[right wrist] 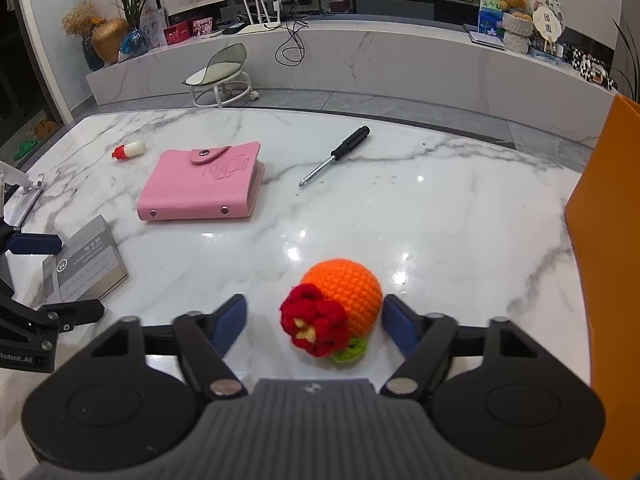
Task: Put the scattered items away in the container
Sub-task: 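Grasp the orange crocheted ball with the right tool while the left tool grasps the grey notebook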
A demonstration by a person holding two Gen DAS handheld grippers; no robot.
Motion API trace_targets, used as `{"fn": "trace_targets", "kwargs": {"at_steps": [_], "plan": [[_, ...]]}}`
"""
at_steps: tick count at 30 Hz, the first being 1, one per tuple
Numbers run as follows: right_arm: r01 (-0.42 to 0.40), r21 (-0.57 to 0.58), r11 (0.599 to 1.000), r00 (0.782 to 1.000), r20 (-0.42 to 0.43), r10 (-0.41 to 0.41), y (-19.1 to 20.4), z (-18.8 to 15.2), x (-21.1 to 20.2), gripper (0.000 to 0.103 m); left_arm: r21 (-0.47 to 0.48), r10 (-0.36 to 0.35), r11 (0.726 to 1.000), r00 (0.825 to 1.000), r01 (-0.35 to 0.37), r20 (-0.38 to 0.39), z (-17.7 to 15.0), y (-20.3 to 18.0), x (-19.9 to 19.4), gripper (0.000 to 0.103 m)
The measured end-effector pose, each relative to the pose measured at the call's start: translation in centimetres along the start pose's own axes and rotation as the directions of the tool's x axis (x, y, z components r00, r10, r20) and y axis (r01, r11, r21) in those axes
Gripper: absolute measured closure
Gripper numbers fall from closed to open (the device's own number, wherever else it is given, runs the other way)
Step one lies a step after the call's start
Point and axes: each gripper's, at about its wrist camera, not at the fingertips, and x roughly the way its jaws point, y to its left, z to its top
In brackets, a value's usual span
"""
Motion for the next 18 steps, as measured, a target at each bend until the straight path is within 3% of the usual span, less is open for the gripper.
{"fn": "trace_targets", "kwargs": {"at_steps": [2, 5, 18], "plan": [[0.0, -0.002, 1.0, 1.0, 0.001, 0.0, -0.06, 0.08, -0.05, 0.046, -0.001, 0.0, 1.0, 1.0, 0.0, 0.0, 0.03, -0.01, 0.03, 0.002], [-0.006, 0.001, 1.0, 1.0, 0.0, 0.006, -0.2, 0.13, -0.1, 0.052, -0.001, 0.0, 1.0, 1.0, 0.0, 0.001, 0.03, -0.05, 0.04, 0.002], [-0.019, -0.024, 1.0, 1.0, -0.005, 0.018, 0.22, -0.04, -0.2, 0.054, -0.024, 0.011, 1.0, 1.0, -0.011, 0.029, -0.19, -0.31, 0.05, 0.0]]}}
